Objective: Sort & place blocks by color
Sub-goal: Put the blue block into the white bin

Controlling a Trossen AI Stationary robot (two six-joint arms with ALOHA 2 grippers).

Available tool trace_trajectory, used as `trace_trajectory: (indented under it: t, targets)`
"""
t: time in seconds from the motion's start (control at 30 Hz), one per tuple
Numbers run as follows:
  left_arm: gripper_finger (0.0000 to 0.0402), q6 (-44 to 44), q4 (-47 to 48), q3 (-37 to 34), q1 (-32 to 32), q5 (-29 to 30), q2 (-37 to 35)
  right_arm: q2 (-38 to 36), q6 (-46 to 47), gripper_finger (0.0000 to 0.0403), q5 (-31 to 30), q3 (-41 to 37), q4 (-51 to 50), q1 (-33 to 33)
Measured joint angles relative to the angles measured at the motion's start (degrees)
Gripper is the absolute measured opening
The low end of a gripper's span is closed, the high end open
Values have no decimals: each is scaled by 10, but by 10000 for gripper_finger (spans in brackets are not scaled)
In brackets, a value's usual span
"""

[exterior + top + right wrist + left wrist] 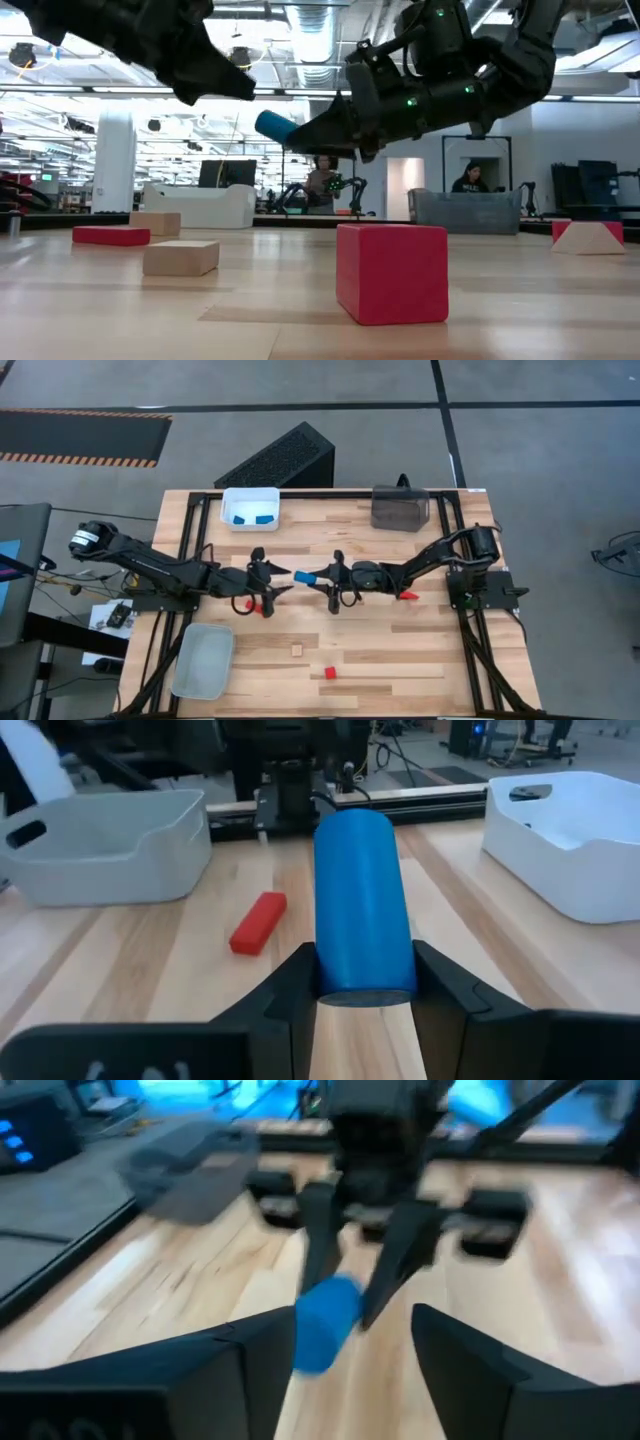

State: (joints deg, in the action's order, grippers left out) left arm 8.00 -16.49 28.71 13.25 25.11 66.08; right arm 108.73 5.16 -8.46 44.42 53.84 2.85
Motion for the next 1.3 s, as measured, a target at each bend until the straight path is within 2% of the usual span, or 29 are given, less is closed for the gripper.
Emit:
trace_trajectory:
  t: [0.2, 0.3, 0.4, 0.53, 0.77, 1.1, 1.3]
  targets:
    - [258, 13, -11, 0, -7, -9, 16, 0, -26, 135, 44, 0, 23, 5]
    - [286, 2, -10, 0, -5, -60, 37, 0, -27, 136, 47, 0, 25, 6]
    - [300, 0, -29, 0, -8, -65, 58, 0, -28, 136, 61, 0, 24, 5]
    - [299, -8, -60, 0, -20, -65, 82, 0, -28, 135, 69, 0, 24, 7]
    - [252, -29, -77, 0, -34, -66, 90, 0, -28, 136, 70, 1, 21, 6]
    - [108, -55, -75, 0, -33, -89, 90, 1, -44, 136, 70, 1, 17, 9]
    - [103, -57, -75, 0, -34, -88, 89, 1, -44, 153, 71, 1, 18, 8]
